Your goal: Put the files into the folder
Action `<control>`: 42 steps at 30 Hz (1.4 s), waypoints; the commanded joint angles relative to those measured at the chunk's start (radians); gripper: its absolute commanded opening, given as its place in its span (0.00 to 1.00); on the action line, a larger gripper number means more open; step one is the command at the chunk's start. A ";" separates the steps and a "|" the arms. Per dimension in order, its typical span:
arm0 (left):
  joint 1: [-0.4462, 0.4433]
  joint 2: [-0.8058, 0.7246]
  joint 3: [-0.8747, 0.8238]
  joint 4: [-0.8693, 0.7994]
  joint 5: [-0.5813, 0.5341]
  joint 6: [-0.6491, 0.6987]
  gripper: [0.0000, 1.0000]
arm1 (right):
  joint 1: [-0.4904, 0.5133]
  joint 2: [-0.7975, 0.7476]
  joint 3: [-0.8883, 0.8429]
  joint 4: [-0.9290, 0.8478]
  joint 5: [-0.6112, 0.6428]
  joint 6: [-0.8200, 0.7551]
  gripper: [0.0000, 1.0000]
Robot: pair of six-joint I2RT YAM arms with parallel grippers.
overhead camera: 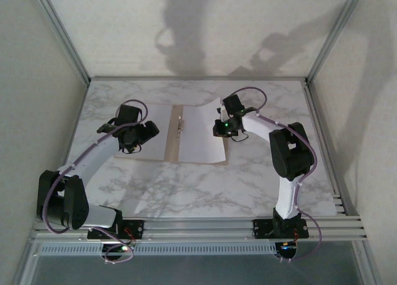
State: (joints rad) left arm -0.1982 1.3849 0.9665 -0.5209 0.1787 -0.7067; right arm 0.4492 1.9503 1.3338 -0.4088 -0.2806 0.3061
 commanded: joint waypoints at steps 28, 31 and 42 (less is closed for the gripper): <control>0.010 0.002 -0.005 -0.022 -0.013 0.004 0.91 | -0.004 -0.043 -0.050 0.064 -0.017 0.066 0.15; 0.011 0.003 -0.003 -0.022 -0.013 0.006 0.91 | -0.004 -0.041 -0.045 0.061 -0.020 0.068 0.23; 0.011 0.003 -0.012 -0.024 -0.005 0.012 0.91 | -0.004 -0.029 -0.012 0.000 -0.005 0.066 0.46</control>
State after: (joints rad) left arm -0.1982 1.3849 0.9665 -0.5209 0.1787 -0.7063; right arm 0.4492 1.9373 1.3025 -0.3710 -0.2901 0.3767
